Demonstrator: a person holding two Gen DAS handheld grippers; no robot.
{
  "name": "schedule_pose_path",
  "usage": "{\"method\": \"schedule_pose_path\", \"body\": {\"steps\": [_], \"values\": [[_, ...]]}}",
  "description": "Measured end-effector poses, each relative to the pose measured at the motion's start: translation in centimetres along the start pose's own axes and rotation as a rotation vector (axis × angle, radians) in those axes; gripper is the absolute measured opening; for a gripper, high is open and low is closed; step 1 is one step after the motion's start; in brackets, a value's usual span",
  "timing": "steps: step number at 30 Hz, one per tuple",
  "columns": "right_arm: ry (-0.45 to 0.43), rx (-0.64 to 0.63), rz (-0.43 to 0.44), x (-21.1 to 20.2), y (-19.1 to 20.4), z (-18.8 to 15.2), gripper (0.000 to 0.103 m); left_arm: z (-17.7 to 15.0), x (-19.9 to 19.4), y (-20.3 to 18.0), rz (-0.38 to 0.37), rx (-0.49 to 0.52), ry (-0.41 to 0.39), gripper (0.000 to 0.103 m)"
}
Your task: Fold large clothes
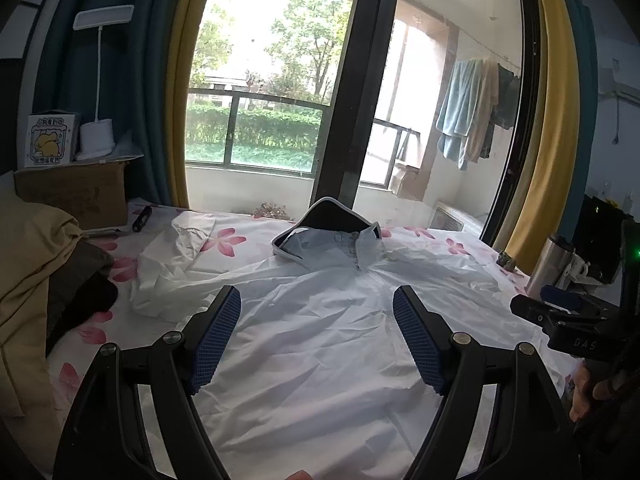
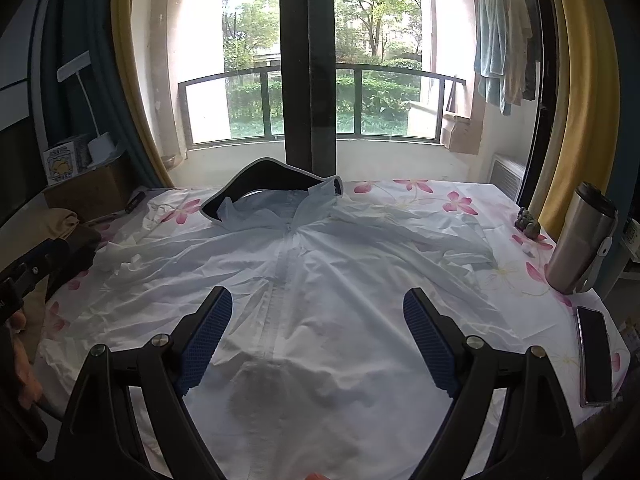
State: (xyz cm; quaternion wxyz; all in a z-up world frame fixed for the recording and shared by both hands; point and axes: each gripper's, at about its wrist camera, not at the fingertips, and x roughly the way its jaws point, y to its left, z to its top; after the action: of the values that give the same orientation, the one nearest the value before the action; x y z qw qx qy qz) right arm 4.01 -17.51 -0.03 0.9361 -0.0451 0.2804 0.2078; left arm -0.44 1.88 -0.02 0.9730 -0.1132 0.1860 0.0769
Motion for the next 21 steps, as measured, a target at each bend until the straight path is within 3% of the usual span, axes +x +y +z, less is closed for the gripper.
{"method": "schedule_pose_path", "body": {"steps": [21], "values": [[0.001,0.001,-0.004,0.15,-0.26,-0.06,0.087,0.33,0.06,-0.45,-0.009,0.004,-0.010,0.081]]}}
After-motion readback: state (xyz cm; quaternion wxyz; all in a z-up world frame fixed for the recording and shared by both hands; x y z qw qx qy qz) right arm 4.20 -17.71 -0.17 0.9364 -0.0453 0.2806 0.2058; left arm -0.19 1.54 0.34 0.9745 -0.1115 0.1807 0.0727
